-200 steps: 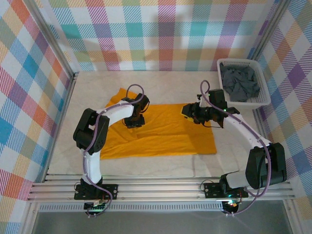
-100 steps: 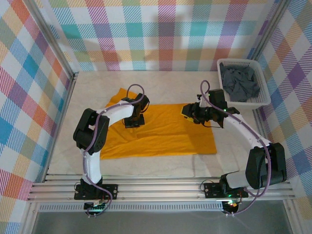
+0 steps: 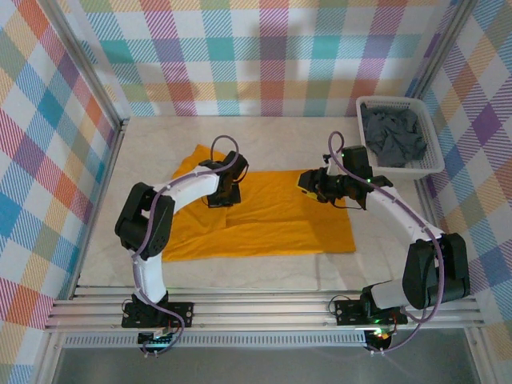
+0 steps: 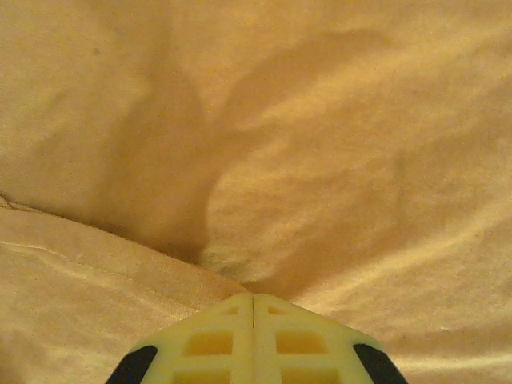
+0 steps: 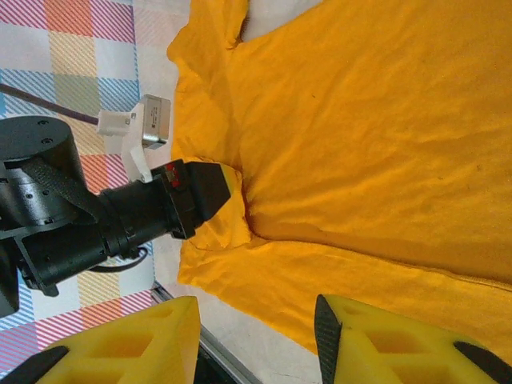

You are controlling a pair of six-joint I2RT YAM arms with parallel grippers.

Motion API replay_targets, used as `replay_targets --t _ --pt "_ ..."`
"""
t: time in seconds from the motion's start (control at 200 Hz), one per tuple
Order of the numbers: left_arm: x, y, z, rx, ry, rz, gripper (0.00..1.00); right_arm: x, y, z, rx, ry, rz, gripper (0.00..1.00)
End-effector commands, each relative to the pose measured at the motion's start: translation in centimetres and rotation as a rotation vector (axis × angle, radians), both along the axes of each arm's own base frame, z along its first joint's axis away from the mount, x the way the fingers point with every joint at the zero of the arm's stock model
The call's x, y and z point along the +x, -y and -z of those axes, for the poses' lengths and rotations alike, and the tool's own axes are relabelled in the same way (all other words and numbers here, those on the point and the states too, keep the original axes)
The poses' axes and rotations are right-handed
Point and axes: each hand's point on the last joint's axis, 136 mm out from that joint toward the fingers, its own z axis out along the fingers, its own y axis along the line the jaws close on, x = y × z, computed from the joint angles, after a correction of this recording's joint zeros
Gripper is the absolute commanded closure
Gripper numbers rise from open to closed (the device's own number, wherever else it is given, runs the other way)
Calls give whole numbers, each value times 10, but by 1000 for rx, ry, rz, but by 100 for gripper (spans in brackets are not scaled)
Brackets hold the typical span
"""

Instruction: Fold and stack the t-shirts

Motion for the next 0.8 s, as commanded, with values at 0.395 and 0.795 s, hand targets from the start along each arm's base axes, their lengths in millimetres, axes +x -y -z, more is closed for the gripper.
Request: replay_targets --t 0.395,0.795 --pt "-10 27 -5 -35 25 125 100 -2 -4 4 18 -8 -15 57" --pt "-13 36 1 -32 11 160 100 -2 -3 12 8 -31 -8 57"
